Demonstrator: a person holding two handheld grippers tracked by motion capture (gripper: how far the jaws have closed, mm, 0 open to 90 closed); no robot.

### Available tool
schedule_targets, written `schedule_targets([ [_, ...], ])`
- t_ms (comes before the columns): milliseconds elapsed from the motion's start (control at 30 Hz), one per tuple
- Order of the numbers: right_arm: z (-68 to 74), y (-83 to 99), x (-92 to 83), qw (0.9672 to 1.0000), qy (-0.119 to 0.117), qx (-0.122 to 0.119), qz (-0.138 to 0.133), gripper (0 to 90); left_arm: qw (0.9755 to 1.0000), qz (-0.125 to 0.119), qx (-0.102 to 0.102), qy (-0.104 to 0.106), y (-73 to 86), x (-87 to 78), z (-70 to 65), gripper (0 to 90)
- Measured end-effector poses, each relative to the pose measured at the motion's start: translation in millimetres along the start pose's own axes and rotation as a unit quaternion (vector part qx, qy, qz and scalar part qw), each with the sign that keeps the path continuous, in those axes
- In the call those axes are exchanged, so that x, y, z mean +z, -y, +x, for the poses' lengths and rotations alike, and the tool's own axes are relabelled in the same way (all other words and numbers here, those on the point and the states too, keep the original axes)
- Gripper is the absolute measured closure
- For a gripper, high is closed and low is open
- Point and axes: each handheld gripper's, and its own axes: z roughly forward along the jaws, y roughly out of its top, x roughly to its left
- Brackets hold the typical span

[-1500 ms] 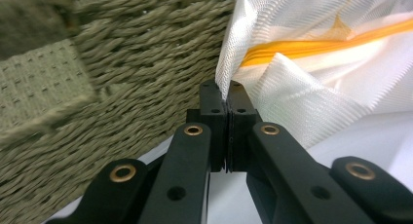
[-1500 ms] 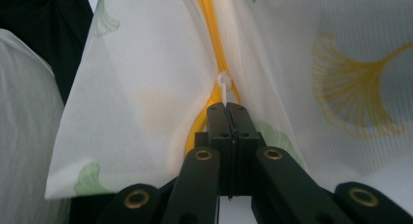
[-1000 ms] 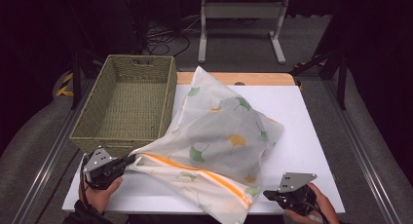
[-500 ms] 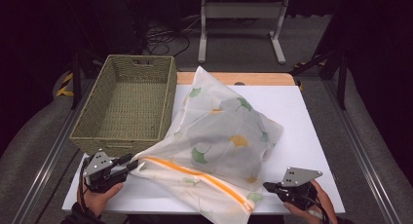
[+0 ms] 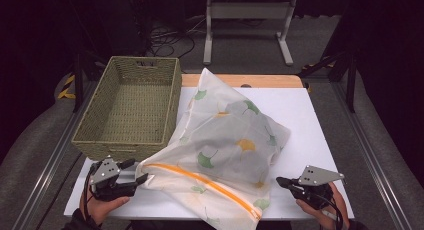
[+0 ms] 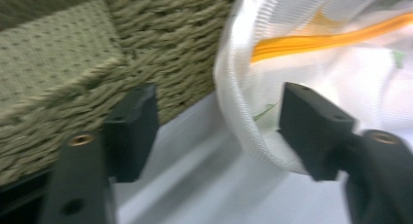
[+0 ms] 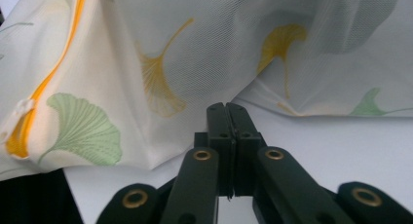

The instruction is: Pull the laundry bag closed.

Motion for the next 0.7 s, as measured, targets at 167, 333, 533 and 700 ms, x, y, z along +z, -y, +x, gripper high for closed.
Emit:
schedule_targets([
  [167, -7.9, -4.6, -2.0, 0.9992, 0.037, -0.004, -0.016, 70.8, 0.9999, -0.013, 0.008, -0.004, -5.6, -4.3, -0.9, 12.5],
  [333, -22.6, -8.5, -5.0, 0.9967, 0.074, 0.017, -0.030, 50.8, 0.9989, -0.042, -0.008, -0.019, -9.3, -16.2, 7.7, 10.2],
  [533, -35.9, -11.1, -6.1, 0.9935, 0.103, 0.022, -0.043, 40.5, 0.9974, -0.049, -0.027, -0.045, -7.1, -20.6, 16.3, 10.1],
  [700, -49.9, -7.8, -4.6, 0.9913, 0.118, 0.031, -0.050, 34.0, 0.9970, -0.031, -0.033, -0.062, -0.4, -11.8, 24.6, 9.9],
])
